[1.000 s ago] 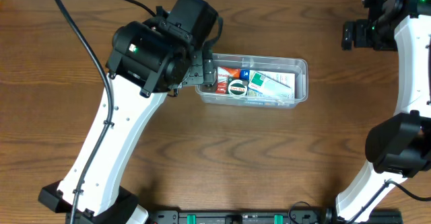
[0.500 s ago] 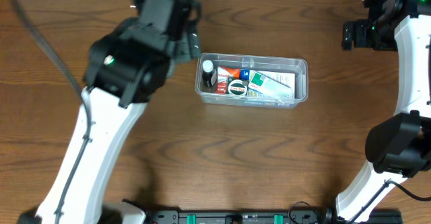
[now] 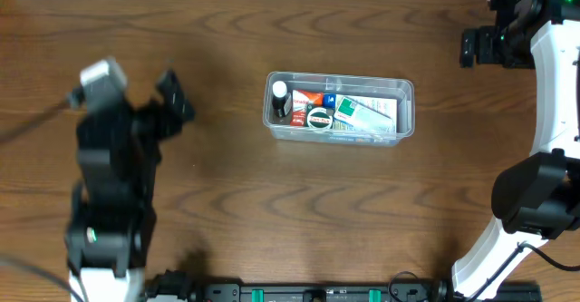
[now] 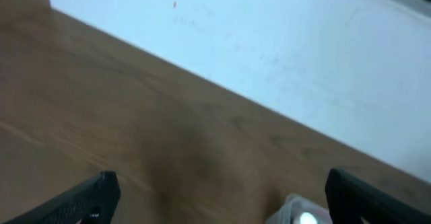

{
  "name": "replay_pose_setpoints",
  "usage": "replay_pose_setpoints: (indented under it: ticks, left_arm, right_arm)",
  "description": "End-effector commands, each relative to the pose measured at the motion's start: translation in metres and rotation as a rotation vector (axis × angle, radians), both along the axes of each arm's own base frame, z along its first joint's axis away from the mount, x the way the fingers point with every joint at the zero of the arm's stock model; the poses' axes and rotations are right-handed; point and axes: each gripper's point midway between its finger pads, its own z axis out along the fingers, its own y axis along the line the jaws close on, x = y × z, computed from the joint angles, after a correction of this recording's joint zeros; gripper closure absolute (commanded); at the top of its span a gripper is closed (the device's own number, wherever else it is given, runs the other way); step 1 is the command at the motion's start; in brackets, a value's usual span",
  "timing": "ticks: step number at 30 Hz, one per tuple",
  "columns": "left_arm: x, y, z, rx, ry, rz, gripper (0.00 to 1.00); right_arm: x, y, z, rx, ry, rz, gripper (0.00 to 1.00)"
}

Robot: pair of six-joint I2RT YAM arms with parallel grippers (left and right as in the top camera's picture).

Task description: Pack container

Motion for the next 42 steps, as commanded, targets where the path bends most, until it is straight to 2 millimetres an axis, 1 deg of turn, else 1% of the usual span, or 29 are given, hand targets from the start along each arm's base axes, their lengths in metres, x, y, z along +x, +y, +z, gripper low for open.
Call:
replay_pose_setpoints:
  ticks: [1, 6, 11, 14, 21, 24, 29, 36, 39, 42]
  left_arm:
    - [-0.018, -0.001, -0.024, 0.032, -0.063, -0.036, 0.02]
    - [-0.037, 0.000, -0.052, 0.092, -0.227, -0.045, 0.02]
    - [-0.052, 0.000, -0.085, 0.143, -0.273, -0.054, 0.02]
    - [-0.057, -0.002, -0.092, 0.178, -0.294, -0.078, 0.02]
    - [-0.061, -0.001, -0.105, 0.212, -0.314, -0.079, 0.02]
    - [-0.062, -0.001, -0.109, 0.220, -0.314, -0.079, 0.02]
    - [-0.062, 0.000, -0.124, 0.226, -0.278, -0.078, 0.02]
    - [-0.061, 0.001, -0.152, 0.227, -0.210, -0.084, 0.02]
    - [-0.062, 0.001, -0.170, 0.225, -0.144, -0.089, 0.02]
    - [-0.063, 0.001, -0.173, 0.255, -0.132, -0.098, 0.02]
  right_arm:
    - [0.000, -0.001, 0.013, -0.002, -0.034, -0.013, 0.01]
    - [0.000, -0.001, 0.013, -0.002, -0.034, -0.013, 0.01]
    - [0.000, -0.001, 0.013, -0.002, -0.034, -0.013, 0.01]
    - [0.000, -0.001, 0.013, -0.002, -0.034, -0.013, 0.01]
    - [0.000, -0.001, 0.013, -0.002, -0.034, -0.013, 0.01]
    - [0.000, -0.001, 0.013, -0.002, -0.034, -0.013, 0.01]
    - [0.000, -0.001, 0.013, -0.002, -0.034, -0.013, 0.01]
    - [0.000, -0.001, 0.013, -0.002, -0.034, -0.013, 0.01]
    - [0.000, -0.001, 0.013, -0.002, -0.034, -0.013, 0.01]
    - [0.000, -0.001, 0.013, -0.002, -0.034, -0.013, 0.01]
